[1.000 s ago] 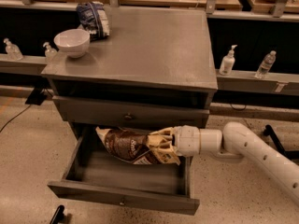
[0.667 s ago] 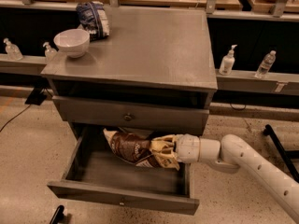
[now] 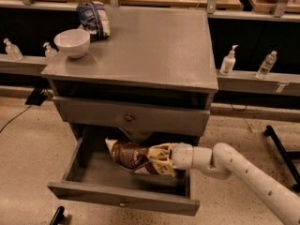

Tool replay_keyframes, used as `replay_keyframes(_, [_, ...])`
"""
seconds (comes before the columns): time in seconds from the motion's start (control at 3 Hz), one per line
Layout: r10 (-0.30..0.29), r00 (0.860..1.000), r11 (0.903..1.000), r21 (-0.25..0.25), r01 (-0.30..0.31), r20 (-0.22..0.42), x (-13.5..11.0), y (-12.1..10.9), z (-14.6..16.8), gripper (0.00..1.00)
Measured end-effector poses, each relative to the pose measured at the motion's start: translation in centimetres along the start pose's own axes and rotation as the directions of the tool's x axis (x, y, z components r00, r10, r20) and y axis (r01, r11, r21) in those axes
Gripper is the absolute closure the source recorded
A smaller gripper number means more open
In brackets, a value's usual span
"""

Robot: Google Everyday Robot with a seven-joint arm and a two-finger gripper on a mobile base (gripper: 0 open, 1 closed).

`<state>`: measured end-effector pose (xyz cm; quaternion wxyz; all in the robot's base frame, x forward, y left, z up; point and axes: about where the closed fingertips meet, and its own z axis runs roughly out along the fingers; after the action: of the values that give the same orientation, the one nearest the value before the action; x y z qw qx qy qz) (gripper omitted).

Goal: Place brown chip bag into middle drawer

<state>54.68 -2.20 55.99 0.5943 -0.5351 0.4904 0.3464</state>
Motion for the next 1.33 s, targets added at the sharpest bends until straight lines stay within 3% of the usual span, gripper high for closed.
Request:
replay_keyframes(1.0, [0.0,1.0,0.9999,-0.01,0.0,0.008,-0.23,0.23,0.64,0.09])
replay_keyframes(1.33, [0.0,1.0,0.9999,-0.013,0.0,0.01,-0.28,0.29,0.81,0.0])
